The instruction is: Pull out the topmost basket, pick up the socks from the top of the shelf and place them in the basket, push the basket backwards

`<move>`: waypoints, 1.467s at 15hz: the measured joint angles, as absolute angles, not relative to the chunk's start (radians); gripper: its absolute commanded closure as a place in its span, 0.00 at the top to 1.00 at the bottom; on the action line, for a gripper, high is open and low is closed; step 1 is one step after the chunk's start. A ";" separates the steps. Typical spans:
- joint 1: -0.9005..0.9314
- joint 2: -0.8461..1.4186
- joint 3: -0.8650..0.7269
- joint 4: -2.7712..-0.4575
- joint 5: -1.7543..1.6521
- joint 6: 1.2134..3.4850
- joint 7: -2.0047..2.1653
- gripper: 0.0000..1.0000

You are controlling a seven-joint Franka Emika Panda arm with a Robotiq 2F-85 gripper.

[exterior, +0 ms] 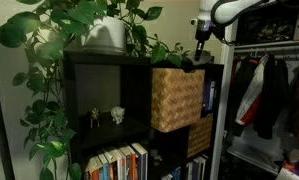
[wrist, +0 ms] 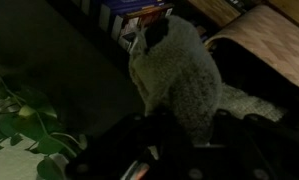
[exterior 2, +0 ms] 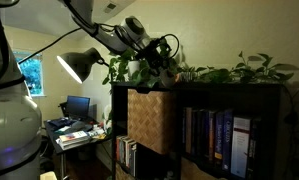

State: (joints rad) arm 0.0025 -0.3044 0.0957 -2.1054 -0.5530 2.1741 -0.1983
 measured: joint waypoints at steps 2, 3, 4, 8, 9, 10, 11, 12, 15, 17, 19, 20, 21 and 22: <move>0.022 -0.308 0.096 -2.124 -0.538 2.174 -0.200 0.13; 0.031 -0.309 0.097 -2.131 -0.525 2.174 -0.203 0.13; 0.041 -0.310 0.097 -2.138 -0.510 2.174 -0.208 0.13; 0.070 -0.313 0.096 -2.168 -0.447 2.221 -0.241 0.13; 0.076 -0.315 0.094 -2.181 -0.429 2.252 -0.258 0.13; 0.081 -0.317 0.091 -2.195 -0.410 2.286 -0.277 0.13; 0.085 -0.320 0.087 -2.214 -0.388 2.325 -0.302 0.13; 0.091 -0.323 0.079 -2.233 -0.363 2.363 -0.333 0.13; 0.110 -0.333 0.051 -2.293 -0.288 2.472 -0.432 0.58; 0.123 -0.334 0.034 -2.320 -0.252 2.512 -0.485 0.66; 0.128 -0.334 0.029 -2.334 -0.237 2.528 -0.512 0.80; 0.129 -0.334 0.028 -2.335 -0.236 2.531 -0.517 0.85; 0.130 -0.334 0.028 -2.335 -0.236 2.534 -0.522 0.93; 0.130 -0.336 0.028 -2.335 -0.236 2.537 -0.529 0.97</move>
